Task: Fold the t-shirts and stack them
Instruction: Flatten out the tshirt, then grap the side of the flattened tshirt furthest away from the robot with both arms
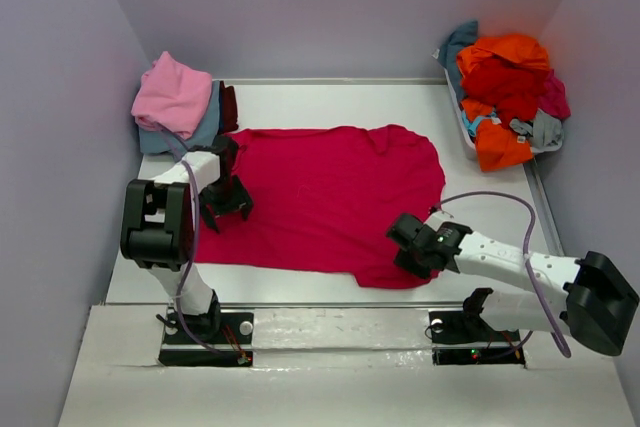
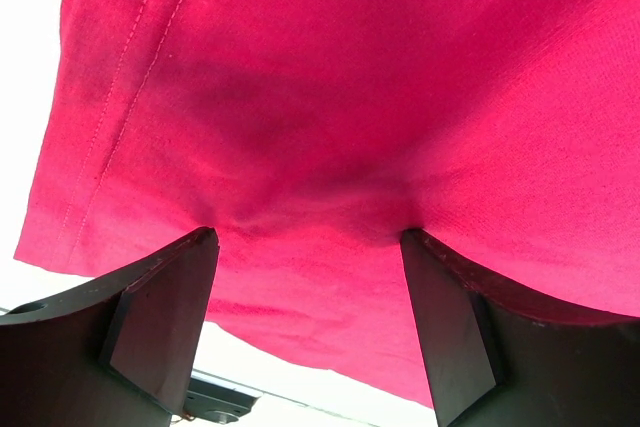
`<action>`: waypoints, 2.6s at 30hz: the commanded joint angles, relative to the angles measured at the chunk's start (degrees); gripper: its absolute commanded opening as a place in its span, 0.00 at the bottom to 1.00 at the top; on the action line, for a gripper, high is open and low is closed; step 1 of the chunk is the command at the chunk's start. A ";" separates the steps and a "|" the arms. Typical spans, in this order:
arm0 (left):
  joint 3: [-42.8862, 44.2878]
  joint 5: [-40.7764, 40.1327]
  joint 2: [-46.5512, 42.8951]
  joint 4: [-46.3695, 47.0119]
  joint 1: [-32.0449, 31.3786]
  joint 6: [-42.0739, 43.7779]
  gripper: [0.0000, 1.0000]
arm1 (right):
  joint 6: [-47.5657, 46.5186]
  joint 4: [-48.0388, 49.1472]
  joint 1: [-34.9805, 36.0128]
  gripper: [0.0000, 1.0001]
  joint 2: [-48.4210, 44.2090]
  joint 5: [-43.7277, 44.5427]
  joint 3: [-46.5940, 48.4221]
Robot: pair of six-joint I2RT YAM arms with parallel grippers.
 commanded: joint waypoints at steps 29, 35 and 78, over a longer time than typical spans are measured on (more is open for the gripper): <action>23.24 -17.39 4.37 -5.10 -11.87 -0.91 0.84 | -22.83 7.40 -5.43 0.47 20.77 5.85 28.67; 28.86 -17.40 11.49 -1.67 -11.34 1.46 0.84 | -30.40 11.37 -13.53 0.47 26.21 2.14 34.29; 52.95 -10.37 31.10 -0.70 -1.94 6.82 0.82 | -41.92 7.86 -31.73 0.47 55.40 -9.99 68.66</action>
